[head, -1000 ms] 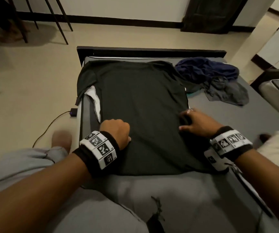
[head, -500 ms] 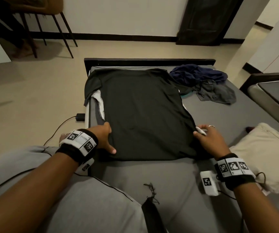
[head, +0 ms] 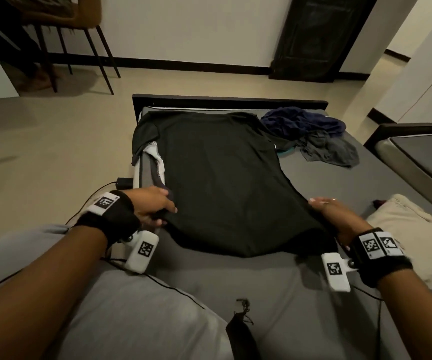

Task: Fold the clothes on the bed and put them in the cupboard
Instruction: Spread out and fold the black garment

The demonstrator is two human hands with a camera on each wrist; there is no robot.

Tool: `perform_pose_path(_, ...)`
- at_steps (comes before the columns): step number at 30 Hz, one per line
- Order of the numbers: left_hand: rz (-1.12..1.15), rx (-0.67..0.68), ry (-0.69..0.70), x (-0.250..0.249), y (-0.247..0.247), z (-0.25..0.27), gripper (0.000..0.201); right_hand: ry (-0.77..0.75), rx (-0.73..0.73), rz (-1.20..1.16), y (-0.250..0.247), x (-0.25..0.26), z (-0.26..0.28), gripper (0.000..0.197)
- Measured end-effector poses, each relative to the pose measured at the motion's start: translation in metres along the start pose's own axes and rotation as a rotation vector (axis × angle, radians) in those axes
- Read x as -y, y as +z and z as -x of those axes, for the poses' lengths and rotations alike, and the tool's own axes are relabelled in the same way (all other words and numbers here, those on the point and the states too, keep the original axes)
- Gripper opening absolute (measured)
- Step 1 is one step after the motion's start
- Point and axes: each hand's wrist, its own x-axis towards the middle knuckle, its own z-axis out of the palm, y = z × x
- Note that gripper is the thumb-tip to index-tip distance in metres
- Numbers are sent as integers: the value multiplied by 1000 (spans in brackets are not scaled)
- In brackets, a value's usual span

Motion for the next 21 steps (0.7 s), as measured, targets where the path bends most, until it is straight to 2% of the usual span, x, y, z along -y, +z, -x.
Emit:
perform_pose_path(1, -66, -34, -37, 2, 2, 1, 12, -5, 55, 125, -1, 0, 5, 32)
perform_pose_path(3, -126, -130, -50, 5, 1, 0, 21, -29, 155, 373, -4, -3, 13, 33)
perform_pose_path(5, -209, -188, -63, 5, -3, 0, 32, -36, 205, 619, -10, -7, 14, 61)
perform_pose_path(7, -388, -205, -92, 6, -8, -4, 42, 20, 200, 637, -15, -11, 13, 98)
perform_pose_path(8, -431, -204, -91, 7, -8, -5, 43, 29, 207, 598, -19, -14, 11, 107)
perform_pose_path(9, -429, -204, -83, 8, -8, -6, 41, 28, 227, 540, -21, -14, 12, 106)
perform_pose_path(10, -398, -199, -71, 8, -8, -7, 37, 20, 259, 457, -21, -15, 15, 97)
perform_pose_path(12, -325, -207, -18, 5, -5, -5, 31, 2, 278, 208, -17, -13, 24, 62)
perform_pose_path(13, -253, -214, 31, 4, -5, -4, 26, -3, 278, 52, -16, -15, 23, 52)
perform_pose_path(15, -12, -173, 115, 3, -4, 0, 14, -23, 282, -192, -14, -20, 20, 47)
perform_pose_path(16, 101, -127, 140, 4, -5, 2, 17, -35, 270, -261, -11, -21, 20, 38)
perform_pose_path(18, 237, -37, 141, 11, -7, 2, 33, -53, 208, -314, -8, -21, 16, 25)
perform_pose_path(19, 247, -12, 142, 15, -8, 3, 31, -52, 182, -319, -7, -21, 16, 26)
perform_pose_path(21, 239, 46, 135, 20, -7, 5, 14, -48, 153, -276, -5, -23, 14, 21)
